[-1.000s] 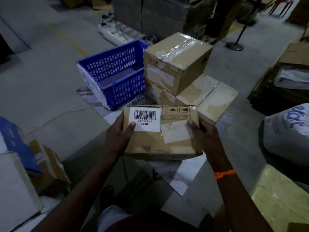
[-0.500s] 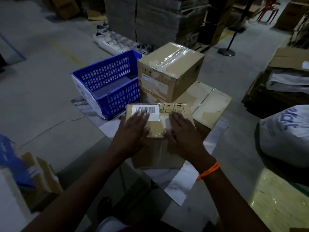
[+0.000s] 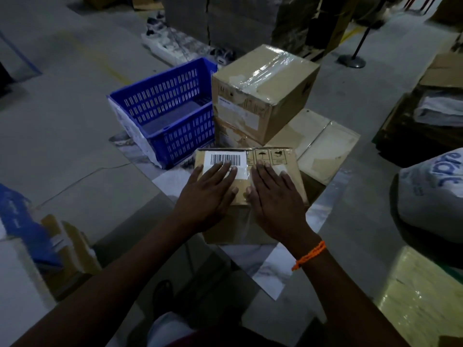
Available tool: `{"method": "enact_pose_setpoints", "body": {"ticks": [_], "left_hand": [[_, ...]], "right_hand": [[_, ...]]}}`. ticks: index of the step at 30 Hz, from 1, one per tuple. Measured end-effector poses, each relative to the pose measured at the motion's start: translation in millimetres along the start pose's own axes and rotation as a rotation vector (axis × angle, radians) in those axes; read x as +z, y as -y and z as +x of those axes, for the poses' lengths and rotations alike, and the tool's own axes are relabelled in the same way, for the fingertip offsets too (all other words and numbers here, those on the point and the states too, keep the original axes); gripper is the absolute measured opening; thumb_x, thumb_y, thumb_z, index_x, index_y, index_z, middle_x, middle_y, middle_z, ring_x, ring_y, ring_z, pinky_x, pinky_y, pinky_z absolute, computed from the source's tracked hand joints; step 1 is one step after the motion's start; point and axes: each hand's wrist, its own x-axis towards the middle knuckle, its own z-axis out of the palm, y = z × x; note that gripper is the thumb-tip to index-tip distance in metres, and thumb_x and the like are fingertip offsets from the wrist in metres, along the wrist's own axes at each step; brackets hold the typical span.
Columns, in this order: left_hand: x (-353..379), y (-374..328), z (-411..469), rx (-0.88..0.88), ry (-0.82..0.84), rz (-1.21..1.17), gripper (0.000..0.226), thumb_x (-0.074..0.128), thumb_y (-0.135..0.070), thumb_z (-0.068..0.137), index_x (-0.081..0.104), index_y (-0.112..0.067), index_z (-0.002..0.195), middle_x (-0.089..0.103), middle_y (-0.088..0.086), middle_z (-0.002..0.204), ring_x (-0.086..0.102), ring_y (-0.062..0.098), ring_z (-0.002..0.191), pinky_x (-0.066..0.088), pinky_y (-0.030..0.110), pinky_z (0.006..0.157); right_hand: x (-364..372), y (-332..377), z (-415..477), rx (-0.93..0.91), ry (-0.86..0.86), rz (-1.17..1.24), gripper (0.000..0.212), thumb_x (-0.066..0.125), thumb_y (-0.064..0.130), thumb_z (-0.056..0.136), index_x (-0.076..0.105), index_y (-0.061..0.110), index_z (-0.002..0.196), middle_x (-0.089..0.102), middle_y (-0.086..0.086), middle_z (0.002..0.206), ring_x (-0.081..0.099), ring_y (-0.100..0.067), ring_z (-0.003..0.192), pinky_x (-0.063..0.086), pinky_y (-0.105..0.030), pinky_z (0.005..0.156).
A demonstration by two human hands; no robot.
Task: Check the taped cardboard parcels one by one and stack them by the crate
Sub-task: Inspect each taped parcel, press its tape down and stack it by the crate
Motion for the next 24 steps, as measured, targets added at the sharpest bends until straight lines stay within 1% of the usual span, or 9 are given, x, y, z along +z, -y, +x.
{"method": "enact_pose_setpoints", "body": {"ticks": [4,7,9,11,13,17,19,22,24], "left_hand": [[2,-3,-13,0.071,-0.081,-0.007,0.085,-0.012,-0.065,0.097,0.020,-0.020,0.161,0.016,0.006,0.168,0.008,0.018,0.155,0.005,0.055,0.125],[6,-5,-35,0.170,-0.193,0.003,0.076,0.006,-0.061,0.103,0.037,-0.015,0.155,0.035,0.010,0.161,0.026,0.021,0.149,0.012,0.063,0.119],[15,-1,-50,0.228,-0.290,0.007,0.064,0.023,-0.056,0.105,0.041,-0.016,0.151,0.041,0.010,0.157,0.032,0.021,0.145,0.019,0.065,0.115],[24,5,-58,0.254,-0.339,-0.018,0.055,0.038,-0.046,0.102,0.039,-0.019,0.151,0.041,0.006,0.157,0.034,0.021,0.145,0.022,0.062,0.116],[30,9,-59,0.261,-0.354,-0.067,0.053,0.042,-0.036,0.100,0.041,-0.020,0.150,0.039,0.003,0.157,0.035,0.022,0.146,0.019,0.058,0.118],[32,4,-54,0.202,-0.350,-0.253,0.052,0.047,-0.033,0.096,0.050,-0.021,0.147,0.039,-0.004,0.155,0.033,0.019,0.146,0.012,0.055,0.120],[32,4,-53,0.176,-0.343,-0.295,0.051,0.057,-0.024,0.096,0.050,-0.023,0.146,0.038,-0.007,0.154,0.032,0.018,0.147,0.009,0.054,0.120],[33,5,-54,0.142,-0.318,-0.343,0.058,0.065,-0.014,0.094,0.046,-0.027,0.148,0.035,-0.008,0.156,0.025,0.019,0.150,0.010,0.057,0.121],[37,2,-59,0.102,-0.396,-0.365,0.058,0.063,-0.017,0.095,0.043,-0.028,0.149,0.032,0.001,0.161,0.021,0.025,0.151,0.019,0.054,0.120]], "right_hand": [[0,0,-12,-0.033,-0.063,0.054,0.068,0.014,0.050,0.109,0.050,0.008,0.150,0.048,-0.014,0.156,0.044,-0.026,0.147,0.034,-0.051,0.121],[-4,-6,-30,-0.100,-0.081,0.078,0.070,0.019,0.056,0.109,0.054,0.006,0.146,0.053,-0.015,0.152,0.048,-0.027,0.143,0.034,-0.050,0.121],[-5,-16,-44,-0.123,-0.109,0.011,0.068,0.032,0.058,0.106,0.057,0.006,0.143,0.054,-0.015,0.151,0.050,-0.028,0.142,0.033,-0.052,0.121],[-3,-26,-55,-0.129,-0.133,-0.042,0.063,0.041,0.054,0.103,0.058,0.007,0.143,0.054,-0.014,0.152,0.048,-0.027,0.144,0.035,-0.056,0.119],[2,-32,-62,-0.133,-0.168,-0.026,0.056,0.044,0.045,0.104,0.057,0.009,0.145,0.052,-0.012,0.154,0.044,-0.026,0.147,0.036,-0.058,0.118],[10,-29,-63,-0.082,-0.227,0.052,0.048,0.045,0.038,0.106,0.059,0.012,0.144,0.053,-0.008,0.153,0.043,-0.023,0.148,0.025,-0.056,0.124],[11,-28,-62,-0.049,-0.221,0.076,0.048,0.045,0.038,0.105,0.060,0.013,0.143,0.053,-0.007,0.153,0.043,-0.022,0.148,0.021,-0.060,0.124],[13,-31,-62,-0.062,-0.220,0.206,0.047,0.051,0.033,0.103,0.057,0.011,0.145,0.048,-0.010,0.157,0.035,-0.025,0.152,0.030,-0.068,0.118],[13,-32,-69,-0.070,-0.279,0.342,0.052,0.063,0.019,0.099,0.052,0.006,0.147,0.040,-0.016,0.161,0.027,-0.029,0.156,0.034,-0.060,0.120]]}}
